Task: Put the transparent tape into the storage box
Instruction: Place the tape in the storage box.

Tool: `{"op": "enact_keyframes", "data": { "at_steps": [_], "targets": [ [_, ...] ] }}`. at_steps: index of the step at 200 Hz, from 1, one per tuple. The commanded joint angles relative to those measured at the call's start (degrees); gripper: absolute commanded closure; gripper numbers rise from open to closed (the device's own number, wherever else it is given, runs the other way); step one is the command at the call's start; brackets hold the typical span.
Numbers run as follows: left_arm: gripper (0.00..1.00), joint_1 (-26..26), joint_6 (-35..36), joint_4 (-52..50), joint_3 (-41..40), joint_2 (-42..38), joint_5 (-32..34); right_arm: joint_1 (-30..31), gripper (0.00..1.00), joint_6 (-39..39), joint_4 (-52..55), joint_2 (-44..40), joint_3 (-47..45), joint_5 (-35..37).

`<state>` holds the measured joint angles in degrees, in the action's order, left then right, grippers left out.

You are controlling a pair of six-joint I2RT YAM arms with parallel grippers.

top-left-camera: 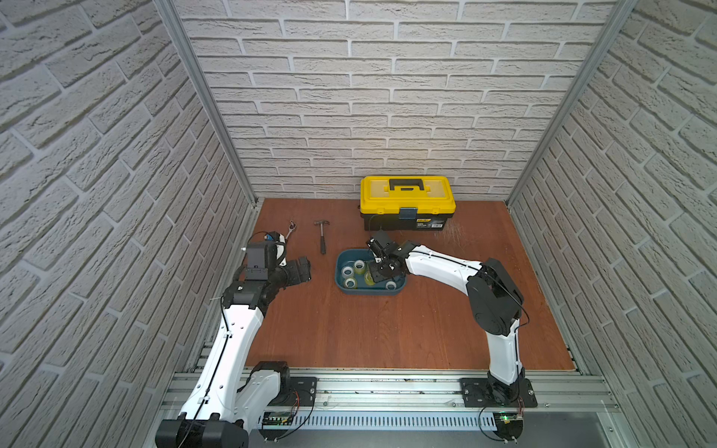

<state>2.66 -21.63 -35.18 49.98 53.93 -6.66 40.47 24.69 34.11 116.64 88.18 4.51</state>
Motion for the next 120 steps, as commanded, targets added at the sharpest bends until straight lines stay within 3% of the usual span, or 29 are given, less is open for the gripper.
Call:
{"op": "enact_keyframes", "data": {
  "at_steps": [1,27,55,83,89,99,120],
  "targets": [
    [0.02,0.3,0.7,0.5,0.4,0.2,0.8,0.0,0.97,0.3,-1.9,0.0,1.7,-2.3],
    [0.02,0.3,0.7,0.5,0.4,0.2,0.8,0.0,0.92,0.6,-1.9,1.3,1.7,-2.8],
    [0.02,0.3,0.6,0.6,0.3,0.3,0.9,0.1,0.65,0.8,-1.9,1.1,1.7,-3.2],
    [0.02,0.4,0.8,1.6,-0.4,-0.9,2.9,0.0,0.47,0.6,-3.4,-2.7,0.2,-2.1],
    [0.02,0.4,0.8,2.1,-0.9,-1.6,3.6,0.0,0.32,0.3,-3.7,-4.7,-0.5,-1.6],
    [0.02,0.6,0.8,3.0,-1.6,-2.7,5.5,0.0,0.22,0.1,-4.1,-6.9,-1.2,-0.9],
    [0.02,2.4,0.6,5.9,-3.9,-5.6,11.4,0.0,0.11,-0.8,-4.7,-12.0,-3.5,2.1]
  ]
}}
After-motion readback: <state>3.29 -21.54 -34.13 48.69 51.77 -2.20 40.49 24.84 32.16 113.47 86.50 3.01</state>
